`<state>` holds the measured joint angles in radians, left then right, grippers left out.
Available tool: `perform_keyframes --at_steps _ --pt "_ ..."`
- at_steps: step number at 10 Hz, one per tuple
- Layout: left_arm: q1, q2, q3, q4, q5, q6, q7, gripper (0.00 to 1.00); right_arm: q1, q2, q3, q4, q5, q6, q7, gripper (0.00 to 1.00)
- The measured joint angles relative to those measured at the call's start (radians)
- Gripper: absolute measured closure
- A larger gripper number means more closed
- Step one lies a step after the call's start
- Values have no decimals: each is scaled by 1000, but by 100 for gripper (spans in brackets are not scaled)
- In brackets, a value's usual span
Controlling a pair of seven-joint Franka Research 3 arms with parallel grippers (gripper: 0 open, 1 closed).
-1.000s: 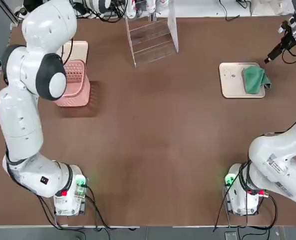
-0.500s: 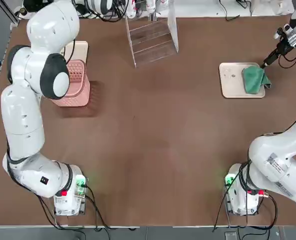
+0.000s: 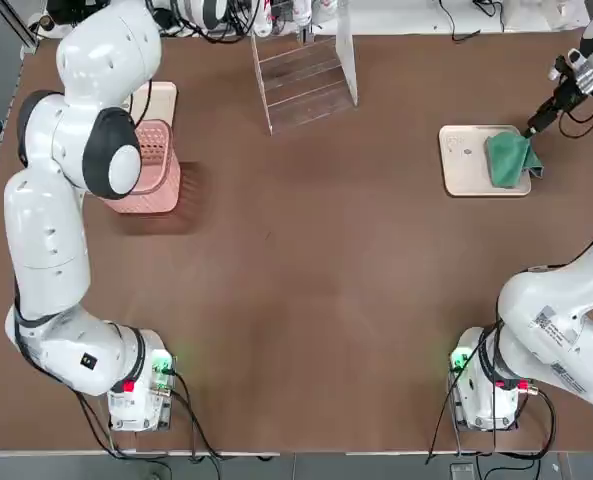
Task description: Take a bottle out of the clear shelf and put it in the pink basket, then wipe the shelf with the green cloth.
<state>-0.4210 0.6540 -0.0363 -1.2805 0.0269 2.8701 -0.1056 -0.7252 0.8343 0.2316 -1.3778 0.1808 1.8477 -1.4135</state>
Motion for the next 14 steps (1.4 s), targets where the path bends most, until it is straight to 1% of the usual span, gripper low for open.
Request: perform_keyframes --at_steps 1,2,4,5,6,7,8,10,11,12,13,14 --pt "1 0 0 0 2 0 1 34 0 6 1 0 0 9 -4 0" --pt "2 0 0 0 3 0 1 35 0 12 2 0 0 15 -5 0" --pt "2 0 1 0 4 1 1 34 0 14 4 -1 0 16 -6 4" --pt "2 0 1 0 4 5 1 36 0 14 6 -1 0 17 -6 14" --pt "3 0 1 0 8 16 1 37 0 14 7 -1 0 17 -6 33" --pt "4 3 1 -1 15 39 1 40 0 14 7 -1 0 17 -7 46" --pt "4 5 1 -3 20 65 1 41 0 14 7 -1 0 17 -8 64" --pt "4 9 1 -6 21 83 1 41 0 14 7 -1 0 19 -12 74" --pt "4 10 1 -6 21 88 1 40 0 14 7 -1 0 19 -12 80" --pt "4 11 1 -8 21 91 1 37 0 14 6 -1 0 19 -12 81" --pt "5 11 1 -15 21 91 1 36 0 14 6 -1 1 19 -12 82" --pt "6 12 1 -23 21 91 1 35 0 14 5 -3 6 19 -11 78"
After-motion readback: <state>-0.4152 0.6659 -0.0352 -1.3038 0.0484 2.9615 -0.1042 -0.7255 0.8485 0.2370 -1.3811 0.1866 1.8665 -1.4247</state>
